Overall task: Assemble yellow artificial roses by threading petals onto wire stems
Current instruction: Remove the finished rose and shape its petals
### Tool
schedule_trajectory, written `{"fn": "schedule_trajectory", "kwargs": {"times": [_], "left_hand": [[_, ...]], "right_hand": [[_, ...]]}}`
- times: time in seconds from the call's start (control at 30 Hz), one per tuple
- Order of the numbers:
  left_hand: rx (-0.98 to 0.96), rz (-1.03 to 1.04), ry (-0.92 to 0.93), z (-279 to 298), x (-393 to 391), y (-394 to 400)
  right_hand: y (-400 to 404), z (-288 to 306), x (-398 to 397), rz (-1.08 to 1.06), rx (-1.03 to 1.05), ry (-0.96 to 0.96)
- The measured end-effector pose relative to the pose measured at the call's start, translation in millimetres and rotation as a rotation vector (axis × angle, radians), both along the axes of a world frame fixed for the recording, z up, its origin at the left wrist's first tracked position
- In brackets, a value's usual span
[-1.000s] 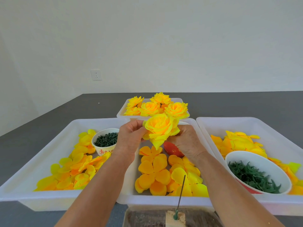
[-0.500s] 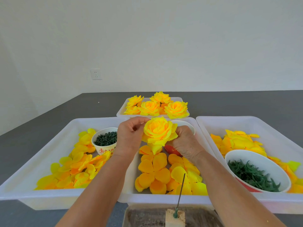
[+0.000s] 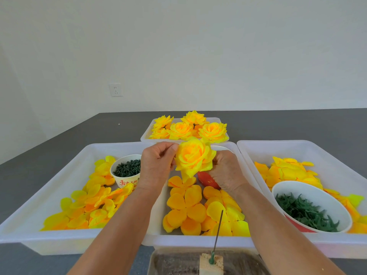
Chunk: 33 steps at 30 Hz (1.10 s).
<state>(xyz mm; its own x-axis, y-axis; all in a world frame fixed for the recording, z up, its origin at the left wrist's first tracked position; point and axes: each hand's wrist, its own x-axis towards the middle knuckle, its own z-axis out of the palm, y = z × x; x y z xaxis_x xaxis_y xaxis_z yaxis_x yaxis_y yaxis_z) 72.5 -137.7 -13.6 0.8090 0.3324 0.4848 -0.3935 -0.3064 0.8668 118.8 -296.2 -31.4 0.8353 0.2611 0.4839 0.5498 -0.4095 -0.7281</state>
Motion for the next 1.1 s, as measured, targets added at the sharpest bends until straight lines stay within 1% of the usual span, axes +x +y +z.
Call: {"fn": "schedule_trajectory", "kwargs": {"times": [0.13,0.2,0.27,0.37,0.43,0.53,0.63,0.7,0.8,0.97,1.1], "left_hand": [[-0.026,-0.082,0.021,1.1,-3.5,-1.7],[-0.011,-0.085,0.019,1.4,-4.5,-1.1],[-0.014,-0.078,0.006,2.5,-5.6,-1.4],[-0.146,-0.099,-0.017,5.5,-7.2,-3.8],[-0.217,-0.075,-0.002,7.0,-7.4,-3.6],[-0.24,-0.056,0.113,5.9,-6.4,-3.4],[-0.209,-0.094,0.25,4.7,-7.0,-5.4],[-0.199,-0.122,0.273,5.2,-7.5,-5.5],[-0.232,-0.161,0.299,6.7,-8.2,-3.2],[-0.28,-0.224,0.444,9.3,-8.2,-2.3],[-0.29,-0.247,0.429,9.3,-8.4,-2.1]], "right_hand": [[-1.4,0.1,0.2,-0.04,-0.02,-0.009],[-1.7,-0.5,1.6,-0.05,-0.046,0.003],[-2.1,-0.6,3.6,-0.061,-0.029,0.042],[-2.0,0.7,4.0,-0.052,0.043,-0.001],[-2.2,2.0,3.9,-0.048,0.11,-0.028],[-2.5,3.0,4.7,-0.084,0.161,-0.044],[-1.8,3.6,4.5,-0.084,0.179,-0.051],[-1.2,2.9,4.2,-0.078,0.166,-0.067],[-0.2,-0.5,7.4,-0.098,0.097,-0.113],[-0.4,-2.9,7.5,-0.12,0.067,-0.152],[0.0,-5.0,8.9,-0.137,0.012,-0.089]]}}
